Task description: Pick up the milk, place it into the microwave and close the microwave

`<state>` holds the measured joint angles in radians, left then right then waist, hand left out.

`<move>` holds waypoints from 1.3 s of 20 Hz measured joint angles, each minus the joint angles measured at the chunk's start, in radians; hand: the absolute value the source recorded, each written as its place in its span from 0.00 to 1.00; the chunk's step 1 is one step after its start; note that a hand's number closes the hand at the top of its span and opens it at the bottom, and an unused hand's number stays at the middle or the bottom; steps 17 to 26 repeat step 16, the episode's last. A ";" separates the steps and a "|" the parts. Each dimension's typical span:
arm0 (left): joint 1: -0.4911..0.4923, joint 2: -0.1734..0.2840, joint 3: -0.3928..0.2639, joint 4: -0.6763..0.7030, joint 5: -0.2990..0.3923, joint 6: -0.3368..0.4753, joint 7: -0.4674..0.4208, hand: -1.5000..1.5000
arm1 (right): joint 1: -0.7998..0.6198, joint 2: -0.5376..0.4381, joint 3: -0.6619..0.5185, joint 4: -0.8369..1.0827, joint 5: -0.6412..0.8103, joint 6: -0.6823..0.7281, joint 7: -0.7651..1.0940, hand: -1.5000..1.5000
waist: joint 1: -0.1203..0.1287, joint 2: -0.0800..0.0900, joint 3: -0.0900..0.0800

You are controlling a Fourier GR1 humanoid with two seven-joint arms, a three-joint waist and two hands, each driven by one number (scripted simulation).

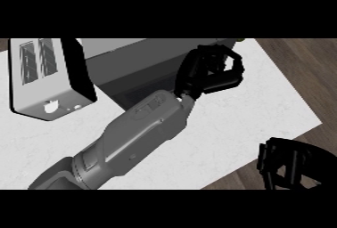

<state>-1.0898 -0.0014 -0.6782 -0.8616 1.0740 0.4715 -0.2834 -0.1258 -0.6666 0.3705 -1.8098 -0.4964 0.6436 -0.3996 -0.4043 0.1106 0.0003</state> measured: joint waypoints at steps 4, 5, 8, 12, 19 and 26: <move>0.000 0.000 -0.018 0.016 0.027 -0.064 -0.012 1.00 | 0.040 0.022 0.026 -0.039 0.007 -0.020 -0.001 1.00 | 0.017 -0.009 0.004; -0.001 0.000 -0.023 0.019 0.033 -0.080 -0.014 1.00 | 0.049 0.028 0.033 -0.051 0.010 -0.028 0.000 1.00 | 0.023 -0.011 0.005; -0.002 0.000 -0.035 0.031 0.045 -0.129 -0.023 1.00 | 0.080 0.043 0.051 -0.079 0.020 -0.050 0.001 1.00 | 0.037 -0.015 0.005; -0.006 0.000 -0.047 0.045 0.059 -0.195 -0.035 1.00 | 0.116 0.058 0.069 -0.117 0.038 -0.080 0.006 1.00 | 0.054 -0.017 0.005; -0.014 0.000 -0.061 0.062 0.068 -0.251 -0.043 1.00 | 0.146 0.076 0.093 -0.158 0.061 -0.110 0.012 1.00 | 0.067 -0.018 0.005; -0.014 0.000 -0.061 0.062 0.068 -0.251 -0.043 1.00 | 0.146 0.076 0.093 -0.158 0.061 -0.110 0.012 1.00 | 0.067 -0.018 0.005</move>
